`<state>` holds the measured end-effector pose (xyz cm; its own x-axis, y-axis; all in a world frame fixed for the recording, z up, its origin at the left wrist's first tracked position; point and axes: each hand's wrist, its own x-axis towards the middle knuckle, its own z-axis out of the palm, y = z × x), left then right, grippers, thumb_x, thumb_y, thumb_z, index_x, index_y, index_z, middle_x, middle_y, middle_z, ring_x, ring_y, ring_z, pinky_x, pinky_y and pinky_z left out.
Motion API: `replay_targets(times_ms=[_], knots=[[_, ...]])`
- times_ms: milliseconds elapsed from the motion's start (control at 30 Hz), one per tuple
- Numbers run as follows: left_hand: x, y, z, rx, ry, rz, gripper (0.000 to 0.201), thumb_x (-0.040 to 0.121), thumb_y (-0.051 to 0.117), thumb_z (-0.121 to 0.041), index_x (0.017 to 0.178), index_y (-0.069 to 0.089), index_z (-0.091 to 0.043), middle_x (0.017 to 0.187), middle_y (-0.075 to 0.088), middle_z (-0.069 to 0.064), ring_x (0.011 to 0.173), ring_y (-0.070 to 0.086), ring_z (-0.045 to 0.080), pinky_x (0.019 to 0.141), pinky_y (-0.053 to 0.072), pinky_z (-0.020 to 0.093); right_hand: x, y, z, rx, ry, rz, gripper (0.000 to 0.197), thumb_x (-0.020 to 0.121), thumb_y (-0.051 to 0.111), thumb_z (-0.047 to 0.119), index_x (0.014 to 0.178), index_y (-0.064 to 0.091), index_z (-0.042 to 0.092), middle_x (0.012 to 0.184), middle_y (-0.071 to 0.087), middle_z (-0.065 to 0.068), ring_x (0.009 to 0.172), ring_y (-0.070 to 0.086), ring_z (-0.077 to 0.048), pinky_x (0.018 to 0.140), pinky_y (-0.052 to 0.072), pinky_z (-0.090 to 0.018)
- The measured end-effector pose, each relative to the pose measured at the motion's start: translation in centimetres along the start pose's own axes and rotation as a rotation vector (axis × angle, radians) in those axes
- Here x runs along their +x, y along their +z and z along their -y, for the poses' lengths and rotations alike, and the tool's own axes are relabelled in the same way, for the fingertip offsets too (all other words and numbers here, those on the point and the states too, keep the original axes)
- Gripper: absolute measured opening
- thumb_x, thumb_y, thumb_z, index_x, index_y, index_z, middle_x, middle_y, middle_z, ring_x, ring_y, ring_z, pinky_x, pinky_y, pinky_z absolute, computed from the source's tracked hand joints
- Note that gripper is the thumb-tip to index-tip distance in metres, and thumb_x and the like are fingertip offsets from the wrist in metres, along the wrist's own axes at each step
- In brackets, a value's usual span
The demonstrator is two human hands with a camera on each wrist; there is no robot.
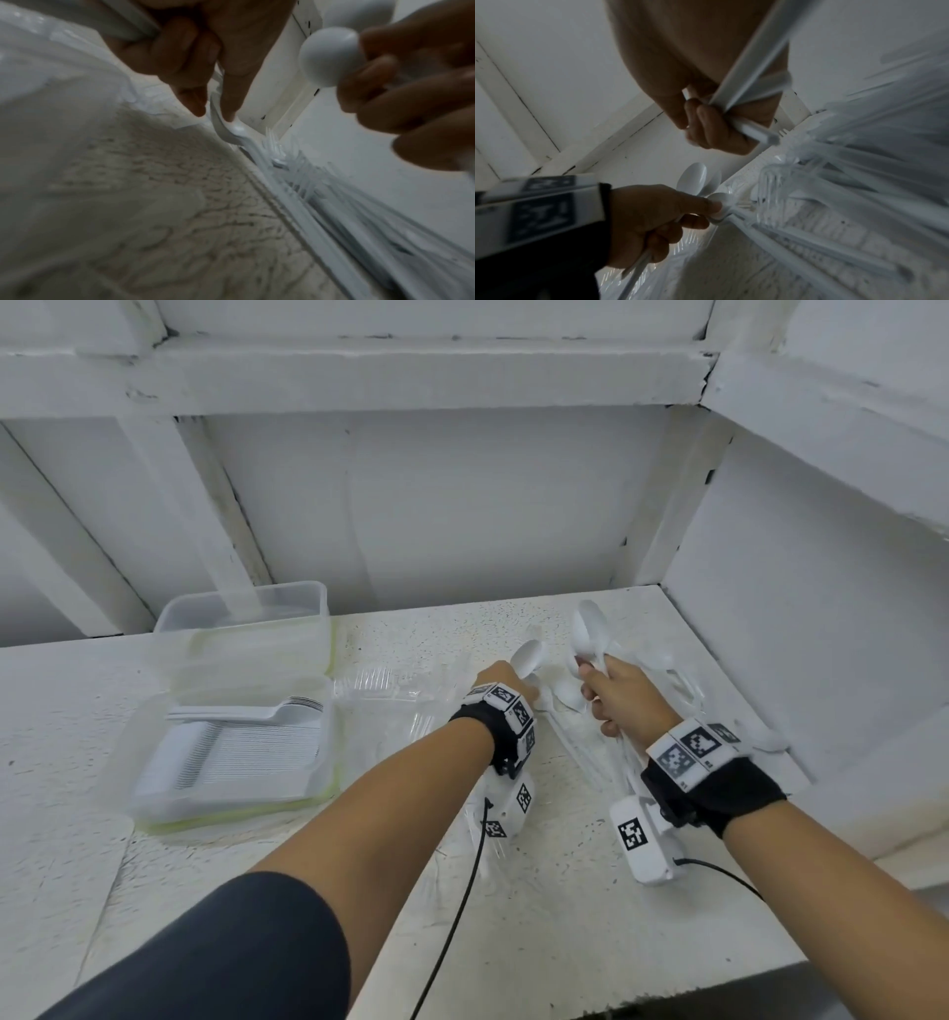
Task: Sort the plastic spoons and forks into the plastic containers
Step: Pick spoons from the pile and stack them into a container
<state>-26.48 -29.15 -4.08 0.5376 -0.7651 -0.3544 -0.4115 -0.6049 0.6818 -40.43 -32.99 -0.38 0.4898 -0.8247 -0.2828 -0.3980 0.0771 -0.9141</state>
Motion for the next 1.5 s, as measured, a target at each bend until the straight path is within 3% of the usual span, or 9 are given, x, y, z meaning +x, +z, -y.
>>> replay_targets(times_ms=[133, 333, 533, 667, 833, 967, 1167, 1300, 1500], knots=[[0.4, 0.2, 0.1, -0.007, -0.053, -0.035, 0.015, 0.090, 0.054, -0.022, 0.088, 0.053, -0.007, 0.080, 0.054, 0.006, 0.071, 0.054, 0.022, 0.056, 0.038, 0.023, -0.6, 0.0, -0.4, 0.008, -0.015, 0.010, 0.020, 0.098, 0.042, 0.017, 0.096, 0.060, 0.025, 0.071, 0.043, 0.001, 0.049, 0.028, -0.009, 0.040, 0.023, -0.017], [-0.1, -1.2, -0.1, -0.006, -0.011, -0.071, 0.024, 0.089, 0.049, -0.016, 0.067, 0.045, -0.009, 0.063, 0.047, 0.001, 0.055, 0.045, 0.016, 0.046, 0.030, 0.020, -0.8, 0.5, 0.0, -0.046, -0.090, 0.019, 0.022, 0.097, 0.044, 0.013, 0.114, 0.056, 0.019, 0.073, 0.048, -0.002, 0.053, 0.035, -0.012, 0.044, 0.030, -0.020], [-1.7, -4.8, 0.7, -0.152, 0.073, -0.193, 0.032, 0.088, 0.052, -0.019, 0.059, 0.040, -0.014, 0.058, 0.041, -0.002, 0.049, 0.037, 0.011, 0.045, 0.029, 0.020, -1.2, 2.4, 1.4, -0.073, -0.168, 0.009, 0.005, 0.096, 0.045, 0.017, 0.100, 0.042, 0.015, 0.072, 0.050, -0.002, 0.048, 0.035, -0.011, 0.038, 0.028, -0.016], [-3.5, -7.9, 1.9, -0.284, 0.125, -0.307, 0.038, 0.085, 0.055, -0.015, 0.054, 0.033, -0.015, 0.054, 0.035, -0.002, 0.049, 0.031, 0.012, 0.047, 0.024, 0.022, -1.9, 4.9, 2.7, -0.063, -0.248, -0.022, 0.013, 0.097, 0.044, 0.022, 0.100, 0.042, 0.011, 0.068, 0.045, -0.001, 0.051, 0.036, -0.010, 0.037, 0.029, -0.014], [-6.2, -9.9, 3.9, -0.492, 0.140, -0.359, 0.041, 0.084, 0.060, -0.018, 0.053, 0.034, -0.016, 0.051, 0.033, -0.002, 0.048, 0.030, 0.015, 0.050, 0.026, 0.025, -3.1, 8.8, 3.8, -0.114, -0.347, 0.005, 0.018, 0.095, 0.048, 0.026, 0.109, 0.050, 0.015, 0.074, 0.051, 0.004, 0.062, 0.047, -0.009, 0.055, 0.038, -0.024], [-8.0, -11.1, 5.5, -0.689, 0.067, -0.376, 0.035, 0.084, 0.065, -0.022, 0.058, 0.043, -0.013, 0.058, 0.044, 0.008, 0.035, 0.028, 0.010, 0.040, 0.022, 0.018, -4.0, 11.3, 4.3, -0.205, -0.373, 0.024, 0.025, 0.095, 0.048, 0.025, 0.116, 0.055, 0.014, 0.097, 0.060, -0.002, 0.087, 0.056, -0.015, 0.075, 0.047, -0.029], [-10.4, -12.5, 7.1, -0.905, 0.035, -0.230, 0.021, 0.087, 0.064, -0.026, 0.084, 0.056, -0.006, 0.082, 0.065, 0.012, 0.031, 0.025, 0.006, 0.036, 0.020, 0.016, -5.4, 13.2, 4.7, -0.128, -0.330, 0.118, 0.018, 0.095, 0.046, 0.020, 0.112, 0.052, 0.020, 0.078, 0.067, 0.001, 0.056, 0.054, 0.003, 0.055, 0.034, -0.019], [-11.1, -13.1, 7.9, -0.870, 0.096, -0.150, 0.013, 0.084, 0.068, -0.017, 0.075, 0.058, -0.016, 0.054, 0.037, -0.001, 0.033, 0.023, 0.005, 0.035, 0.017, 0.016, -6.1, 13.4, 5.2, -0.023, -0.289, 0.173, 0.017, 0.097, 0.044, 0.020, 0.109, 0.054, 0.014, 0.073, 0.062, -0.001, 0.041, 0.044, 0.000, 0.042, 0.035, -0.017], [-11.8, -13.6, 8.2, -0.842, 0.164, -0.062, 0.009, 0.085, 0.067, -0.022, 0.085, 0.061, -0.015, 0.064, 0.036, 0.002, 0.036, 0.022, 0.006, 0.035, 0.016, 0.017, -7.0, 13.8, 5.5, 0.131, -0.257, 0.287, 0.014, 0.099, 0.039, 0.021, 0.113, 0.036, 0.023, 0.066, 0.056, -0.004, 0.036, 0.030, -0.005, 0.036, 0.024, -0.018]])
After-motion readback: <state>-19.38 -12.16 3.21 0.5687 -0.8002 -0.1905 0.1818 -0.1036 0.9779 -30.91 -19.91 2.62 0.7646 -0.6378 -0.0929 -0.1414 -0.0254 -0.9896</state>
